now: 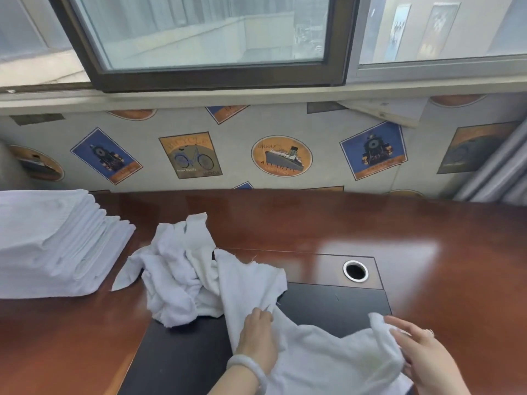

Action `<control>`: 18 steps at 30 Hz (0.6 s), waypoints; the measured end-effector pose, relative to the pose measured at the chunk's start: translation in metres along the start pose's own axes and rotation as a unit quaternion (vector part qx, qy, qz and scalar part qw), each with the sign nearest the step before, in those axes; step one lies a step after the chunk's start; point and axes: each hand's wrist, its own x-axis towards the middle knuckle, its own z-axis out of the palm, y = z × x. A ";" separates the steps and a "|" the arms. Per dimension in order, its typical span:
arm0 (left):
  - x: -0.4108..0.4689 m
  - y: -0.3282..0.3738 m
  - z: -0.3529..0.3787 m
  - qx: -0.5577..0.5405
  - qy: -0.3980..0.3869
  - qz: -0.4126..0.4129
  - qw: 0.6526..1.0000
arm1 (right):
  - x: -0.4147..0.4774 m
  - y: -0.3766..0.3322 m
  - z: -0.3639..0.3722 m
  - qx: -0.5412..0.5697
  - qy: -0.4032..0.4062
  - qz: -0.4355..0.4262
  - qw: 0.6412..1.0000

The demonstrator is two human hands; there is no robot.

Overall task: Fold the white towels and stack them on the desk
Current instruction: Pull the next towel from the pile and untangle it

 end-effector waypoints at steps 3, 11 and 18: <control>0.028 0.012 0.002 -0.061 -0.004 -0.011 0.998 | 0.003 0.001 0.024 0.005 -0.009 0.007 1.000; 0.071 0.002 0.009 0.013 0.044 -0.098 0.994 | -0.001 -0.007 0.047 0.034 -0.044 0.018 0.998; 0.082 -0.006 -0.005 -0.155 -0.001 -0.118 0.981 | 0.008 -0.007 0.053 -0.016 -0.030 -0.076 0.997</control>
